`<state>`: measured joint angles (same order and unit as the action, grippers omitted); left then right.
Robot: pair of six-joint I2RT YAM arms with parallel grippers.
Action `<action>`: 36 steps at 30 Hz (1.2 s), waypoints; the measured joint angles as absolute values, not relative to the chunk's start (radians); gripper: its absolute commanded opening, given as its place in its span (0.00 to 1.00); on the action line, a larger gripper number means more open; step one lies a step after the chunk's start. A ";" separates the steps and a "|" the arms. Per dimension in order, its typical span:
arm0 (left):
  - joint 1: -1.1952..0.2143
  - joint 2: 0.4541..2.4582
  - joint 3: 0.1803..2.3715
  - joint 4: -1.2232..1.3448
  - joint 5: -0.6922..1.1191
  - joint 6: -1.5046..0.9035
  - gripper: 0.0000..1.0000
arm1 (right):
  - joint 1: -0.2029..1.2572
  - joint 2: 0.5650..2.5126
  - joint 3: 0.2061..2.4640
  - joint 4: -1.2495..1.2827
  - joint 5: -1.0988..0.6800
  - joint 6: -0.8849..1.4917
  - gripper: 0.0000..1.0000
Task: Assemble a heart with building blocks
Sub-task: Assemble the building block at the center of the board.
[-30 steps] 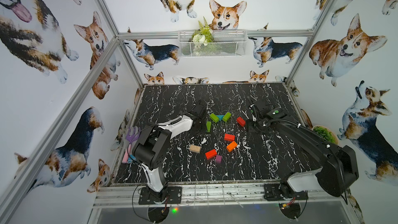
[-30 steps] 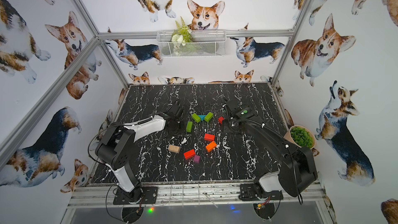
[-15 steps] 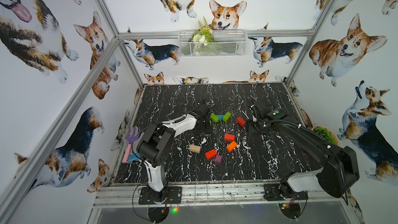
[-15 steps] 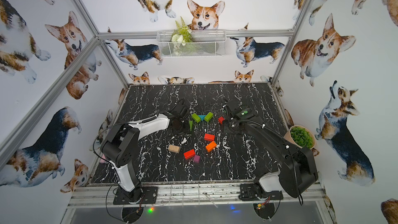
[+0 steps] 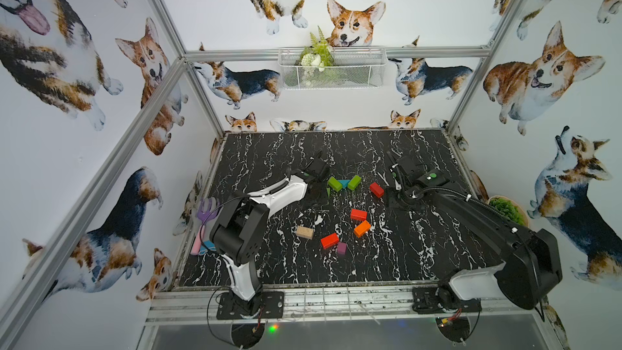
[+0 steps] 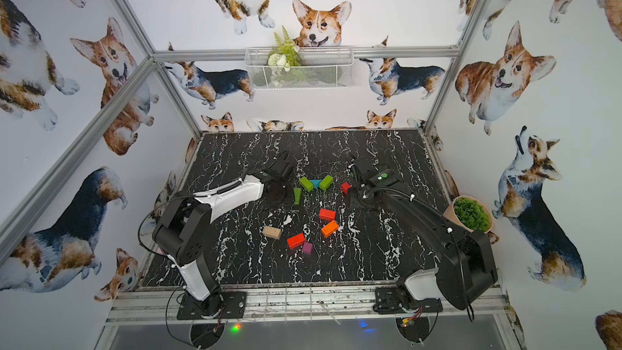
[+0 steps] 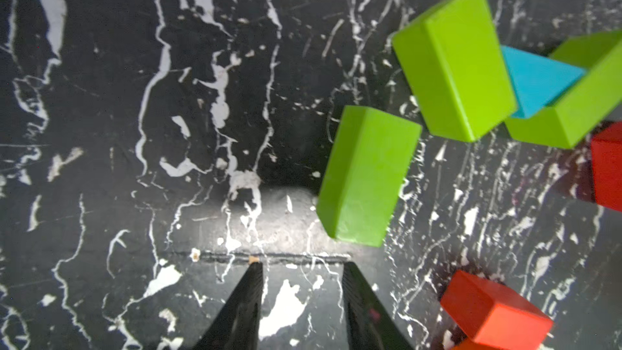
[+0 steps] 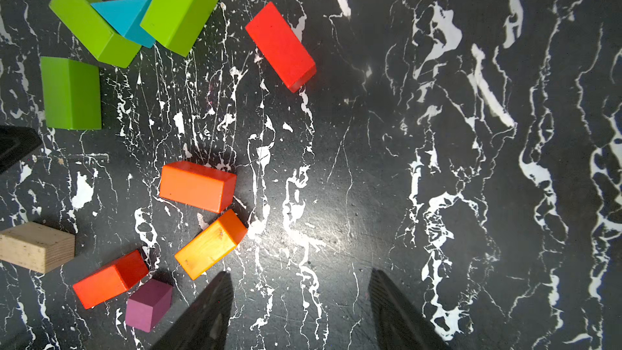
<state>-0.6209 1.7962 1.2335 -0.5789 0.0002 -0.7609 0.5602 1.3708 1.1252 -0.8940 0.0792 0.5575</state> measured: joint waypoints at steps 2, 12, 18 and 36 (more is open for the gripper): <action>-0.657 1.799 1.264 -0.581 0.015 -0.759 0.49 | 0.560 1.372 1.125 -0.894 0.079 0.558 0.68; -0.675 1.904 1.356 -0.641 -0.031 -0.728 0.49 | 0.560 1.370 1.126 -0.894 0.079 0.560 0.68; -0.671 1.943 1.367 -0.669 -0.068 -0.709 0.49 | 0.560 1.367 1.130 -0.895 0.080 0.560 0.68; -0.568 1.926 1.361 -0.705 -0.134 -0.667 0.46 | 0.560 1.377 1.146 -0.897 0.082 0.557 0.68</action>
